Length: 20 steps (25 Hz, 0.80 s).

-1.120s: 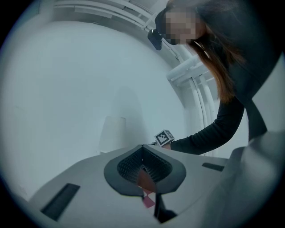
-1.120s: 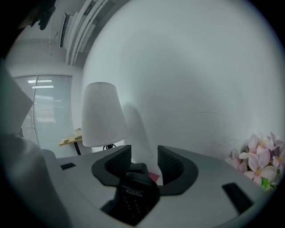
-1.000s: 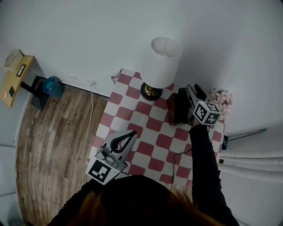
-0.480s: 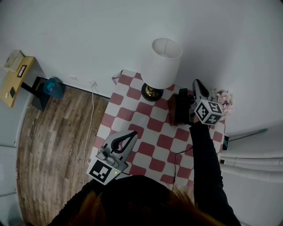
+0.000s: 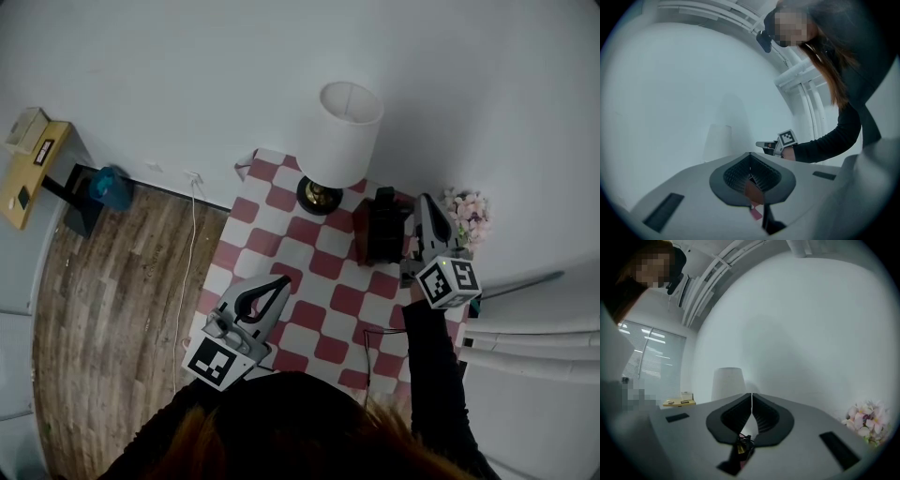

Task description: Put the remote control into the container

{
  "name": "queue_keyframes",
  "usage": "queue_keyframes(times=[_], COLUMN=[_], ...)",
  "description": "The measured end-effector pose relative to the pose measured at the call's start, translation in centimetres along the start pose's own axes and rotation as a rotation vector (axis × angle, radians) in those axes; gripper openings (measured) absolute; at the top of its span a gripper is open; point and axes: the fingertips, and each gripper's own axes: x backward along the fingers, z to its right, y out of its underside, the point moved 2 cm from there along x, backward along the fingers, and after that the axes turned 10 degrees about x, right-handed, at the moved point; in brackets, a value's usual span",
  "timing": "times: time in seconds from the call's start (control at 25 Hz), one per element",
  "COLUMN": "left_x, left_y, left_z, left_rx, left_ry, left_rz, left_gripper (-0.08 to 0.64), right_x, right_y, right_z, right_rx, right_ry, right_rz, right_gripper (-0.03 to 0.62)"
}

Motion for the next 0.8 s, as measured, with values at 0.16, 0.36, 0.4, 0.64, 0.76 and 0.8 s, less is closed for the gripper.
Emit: queue_keyframes(times=[0.16, 0.36, 0.4, 0.64, 0.76, 0.8], left_x=[0.0, 0.1, 0.2, 0.7, 1.1, 1.2], left_y=[-0.3, -0.6, -0.5, -0.3, -0.1, 0.0], left_z=[0.4, 0.7, 0.8, 1.2, 1.4, 1.4], left_rx=[0.001, -0.003, -0.003, 0.003, 0.001, 0.000], left_ry=[0.013, 0.026, 0.029, 0.039, 0.043, 0.043], left_rz=[0.011, 0.019, 0.019, 0.010, 0.006, 0.003], left_gripper=[0.008, 0.009, 0.008, 0.008, 0.008, 0.008], right_x=[3.2, 6.8, 7.5, 11.3, 12.6, 13.0], right_y=[-1.0, -1.5, -1.3, -0.2, 0.6, 0.8], right_z=[-2.3, -5.4, -6.1, -9.0, -11.1, -11.8], right_rx=[0.026, 0.118, 0.124, 0.039, -0.014, -0.014], right_ry=[-0.008, -0.004, -0.009, -0.027, -0.065, -0.075], right_rz=[0.009, -0.009, -0.022, -0.087, -0.124, -0.137], right_gripper=[0.021, 0.021, 0.021, 0.021, 0.021, 0.021])
